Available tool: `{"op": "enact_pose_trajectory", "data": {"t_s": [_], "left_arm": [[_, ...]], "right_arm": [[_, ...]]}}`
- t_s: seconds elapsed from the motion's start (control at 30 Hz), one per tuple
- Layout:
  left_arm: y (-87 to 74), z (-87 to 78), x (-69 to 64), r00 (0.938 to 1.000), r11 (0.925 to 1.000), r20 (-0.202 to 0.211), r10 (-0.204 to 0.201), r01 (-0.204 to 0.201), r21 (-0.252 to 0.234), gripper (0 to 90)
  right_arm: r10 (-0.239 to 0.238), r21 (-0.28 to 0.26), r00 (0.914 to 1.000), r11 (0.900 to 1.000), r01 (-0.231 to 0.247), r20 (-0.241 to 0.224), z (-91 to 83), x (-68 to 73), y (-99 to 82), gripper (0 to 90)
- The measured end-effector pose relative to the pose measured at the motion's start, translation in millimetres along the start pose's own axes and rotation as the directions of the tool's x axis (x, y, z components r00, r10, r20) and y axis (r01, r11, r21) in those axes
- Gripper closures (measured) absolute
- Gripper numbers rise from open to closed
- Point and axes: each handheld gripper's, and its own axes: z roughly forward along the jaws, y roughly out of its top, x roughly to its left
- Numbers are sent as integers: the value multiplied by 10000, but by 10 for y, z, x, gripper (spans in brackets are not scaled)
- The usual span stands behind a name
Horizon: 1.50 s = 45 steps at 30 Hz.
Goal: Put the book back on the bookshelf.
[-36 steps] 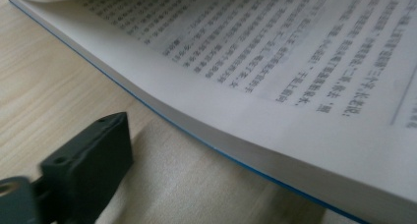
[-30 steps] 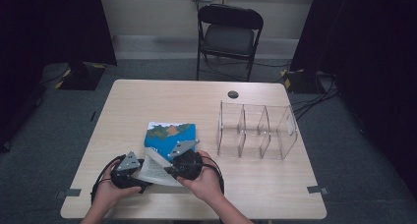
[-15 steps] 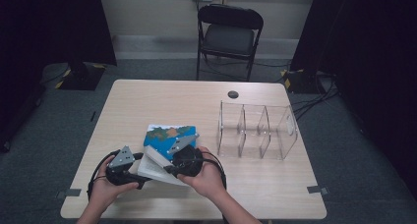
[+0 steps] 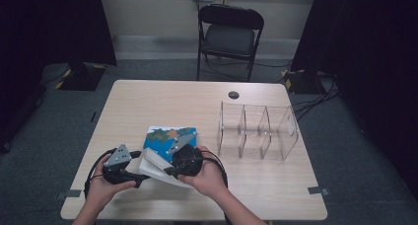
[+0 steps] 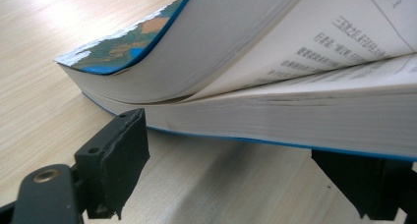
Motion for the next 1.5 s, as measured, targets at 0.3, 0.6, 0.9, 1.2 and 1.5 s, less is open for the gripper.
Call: {"op": "enact_pose_trajectory", "data": {"t_s": [0.3, 0.6, 0.9, 1.2, 1.5], "left_arm": [[3, 43, 42, 9998, 9997, 50, 180, -181, 148, 131], [112, -14, 14, 9991, 9993, 212, 380, -379, -33, 131], [98, -3, -13, 9981, 9983, 207, 587, -588, 36, 131], [107, -4, -3, 9971, 9974, 228, 721, -722, 39, 131], [116, 15, -43, 9894, 9884, -43, 1452, -1448, 453, 135]], "right_arm": [[-68, -129, 9993, 9999, 63, -381, -82, 7, 80, 746], [-143, 53, 9979, 9999, 147, -639, -205, -9, 167, 748], [-394, 341, 9961, 9985, 422, -792, -186, 18, 169, 744], [-384, 174, 9944, 9990, 403, -980, -179, 3, 150, 740], [-344, -308, 9878, 9991, 301, -1517, -187, 14, 100, 897]]}}
